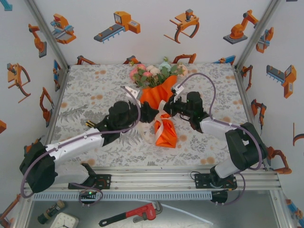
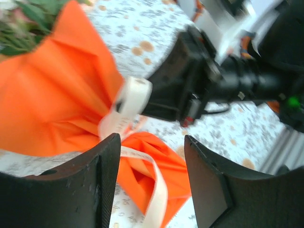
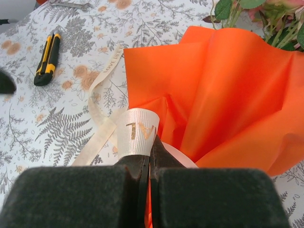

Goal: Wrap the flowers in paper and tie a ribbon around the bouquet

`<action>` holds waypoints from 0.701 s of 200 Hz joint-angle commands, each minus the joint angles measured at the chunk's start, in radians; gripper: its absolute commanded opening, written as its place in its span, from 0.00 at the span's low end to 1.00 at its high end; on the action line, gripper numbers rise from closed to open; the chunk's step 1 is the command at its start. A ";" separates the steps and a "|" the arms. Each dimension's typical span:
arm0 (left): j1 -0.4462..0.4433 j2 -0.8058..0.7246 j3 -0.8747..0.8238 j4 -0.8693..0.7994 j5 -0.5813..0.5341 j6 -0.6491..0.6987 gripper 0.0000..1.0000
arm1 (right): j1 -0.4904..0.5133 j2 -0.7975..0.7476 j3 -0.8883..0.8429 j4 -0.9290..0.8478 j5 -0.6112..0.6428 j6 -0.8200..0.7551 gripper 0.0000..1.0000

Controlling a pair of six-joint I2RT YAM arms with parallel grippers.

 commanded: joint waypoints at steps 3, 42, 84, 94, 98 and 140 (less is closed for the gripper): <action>0.113 0.080 0.179 -0.363 0.044 -0.134 0.46 | 0.034 -0.017 0.052 -0.091 0.013 -0.043 0.00; 0.174 0.177 0.261 -0.303 0.215 -0.354 0.47 | 0.049 -0.024 0.055 -0.103 -0.014 -0.064 0.00; 0.173 0.264 0.266 -0.213 0.348 -0.397 0.56 | 0.052 -0.017 0.063 -0.079 -0.042 -0.066 0.00; 0.172 0.287 0.274 -0.210 0.379 -0.405 0.55 | 0.051 -0.017 0.064 -0.080 -0.040 -0.065 0.00; 0.171 0.298 0.279 -0.215 0.393 -0.409 0.55 | 0.051 -0.017 0.065 -0.080 -0.041 -0.068 0.00; 0.170 0.357 0.264 -0.129 0.463 -0.462 0.39 | 0.053 -0.011 0.071 -0.084 -0.049 -0.067 0.00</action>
